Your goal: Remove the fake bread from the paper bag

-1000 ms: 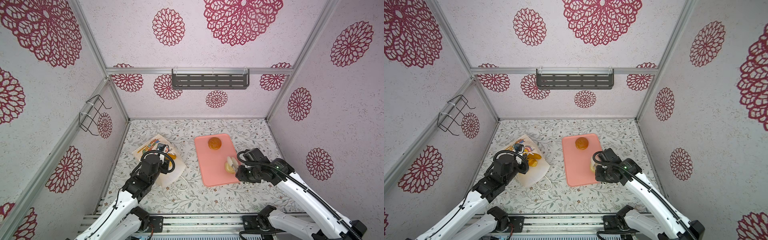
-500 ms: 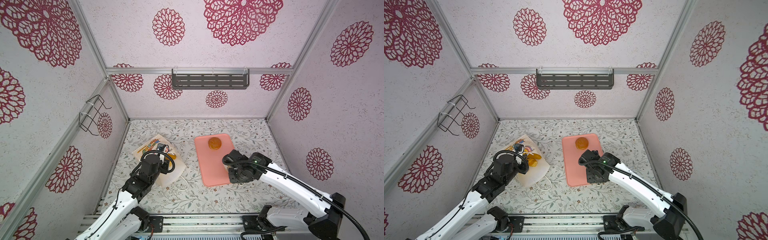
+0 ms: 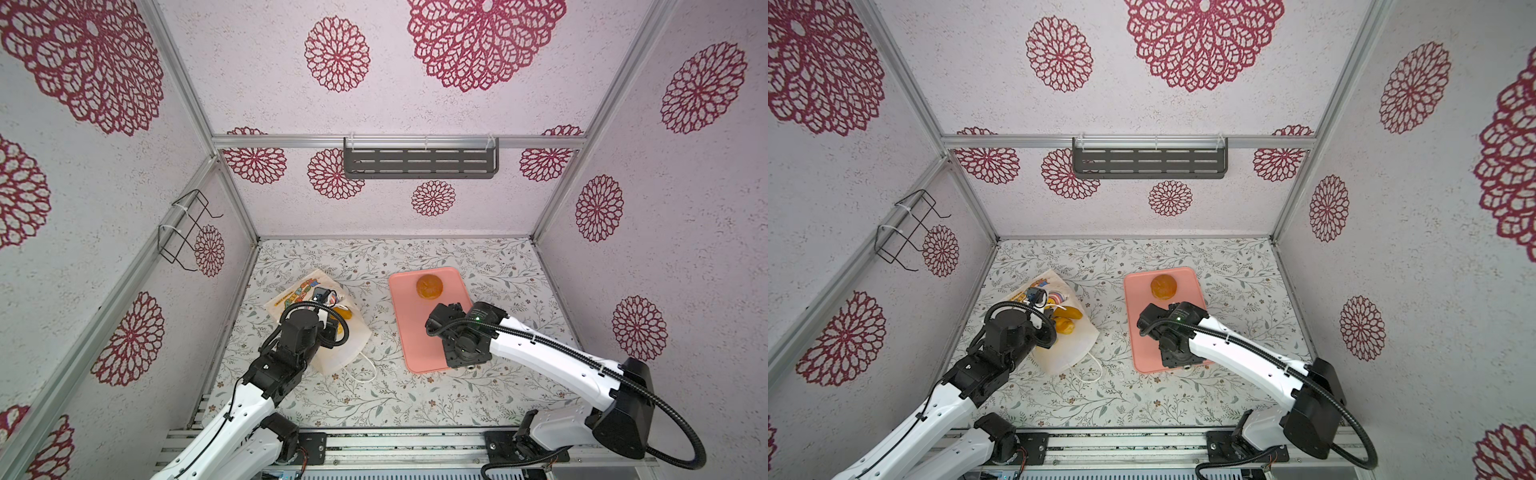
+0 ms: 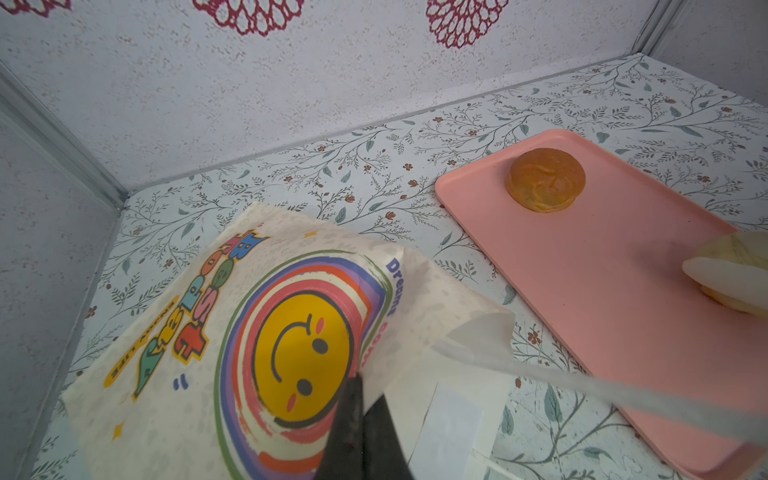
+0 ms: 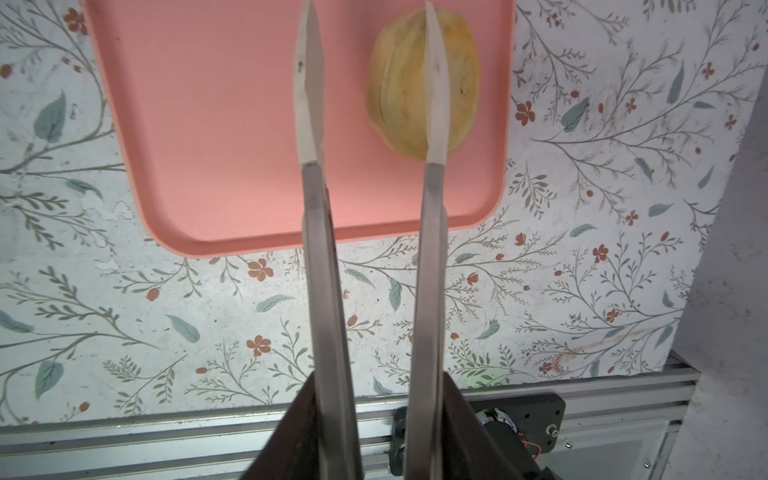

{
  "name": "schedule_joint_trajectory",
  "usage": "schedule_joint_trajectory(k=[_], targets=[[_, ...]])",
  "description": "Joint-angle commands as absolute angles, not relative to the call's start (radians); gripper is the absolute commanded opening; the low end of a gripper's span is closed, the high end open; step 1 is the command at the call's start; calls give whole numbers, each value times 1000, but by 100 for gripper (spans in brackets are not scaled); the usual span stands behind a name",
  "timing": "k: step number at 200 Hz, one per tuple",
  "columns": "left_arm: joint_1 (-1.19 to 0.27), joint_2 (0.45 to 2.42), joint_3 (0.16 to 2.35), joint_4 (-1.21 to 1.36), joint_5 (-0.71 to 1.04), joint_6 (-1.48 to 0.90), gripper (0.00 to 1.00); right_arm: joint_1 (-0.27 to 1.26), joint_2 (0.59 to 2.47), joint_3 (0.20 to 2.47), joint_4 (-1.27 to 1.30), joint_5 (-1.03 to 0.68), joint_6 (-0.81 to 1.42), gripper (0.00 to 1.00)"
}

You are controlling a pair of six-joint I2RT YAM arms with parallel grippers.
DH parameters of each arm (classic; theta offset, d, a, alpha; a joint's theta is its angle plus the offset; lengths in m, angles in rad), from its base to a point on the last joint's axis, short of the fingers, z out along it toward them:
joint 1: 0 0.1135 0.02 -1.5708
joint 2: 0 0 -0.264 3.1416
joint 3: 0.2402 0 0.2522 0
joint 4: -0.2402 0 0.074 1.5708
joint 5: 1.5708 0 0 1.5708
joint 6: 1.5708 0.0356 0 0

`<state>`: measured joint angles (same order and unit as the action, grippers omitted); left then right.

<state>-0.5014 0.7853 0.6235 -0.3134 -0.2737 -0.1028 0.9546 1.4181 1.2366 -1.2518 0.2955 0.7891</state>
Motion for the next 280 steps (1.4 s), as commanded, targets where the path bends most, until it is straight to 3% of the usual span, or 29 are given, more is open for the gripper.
schedule_joint_trajectory(k=[1, 73, 139, 165, 189, 233, 280], targets=[[-505, 771, 654, -290, -273, -110, 0, 972, 1445, 1279, -1340, 376, 829, 41], [-508, 766, 653, -294, -270, -110, 0, 992, 1580, 1308, -1429, 448, 826, 31], [-510, 764, 654, -298, -275, -112, 0, 997, 1509, 1330, -1505, 507, 859, 3], [-512, 761, 654, -301, -277, -111, 0, 996, 1421, 1348, -1452, 491, 849, 0], [-513, 755, 653, -301, -281, -111, 0, 973, 1301, 1317, -1283, 398, 806, 0], [-516, 752, 652, -301, -283, -111, 0, 806, 1046, 1023, -748, 10, 786, 0], [-518, 756, 652, -301, -286, -109, 0, 734, 984, 762, -311, -212, 900, 0]])
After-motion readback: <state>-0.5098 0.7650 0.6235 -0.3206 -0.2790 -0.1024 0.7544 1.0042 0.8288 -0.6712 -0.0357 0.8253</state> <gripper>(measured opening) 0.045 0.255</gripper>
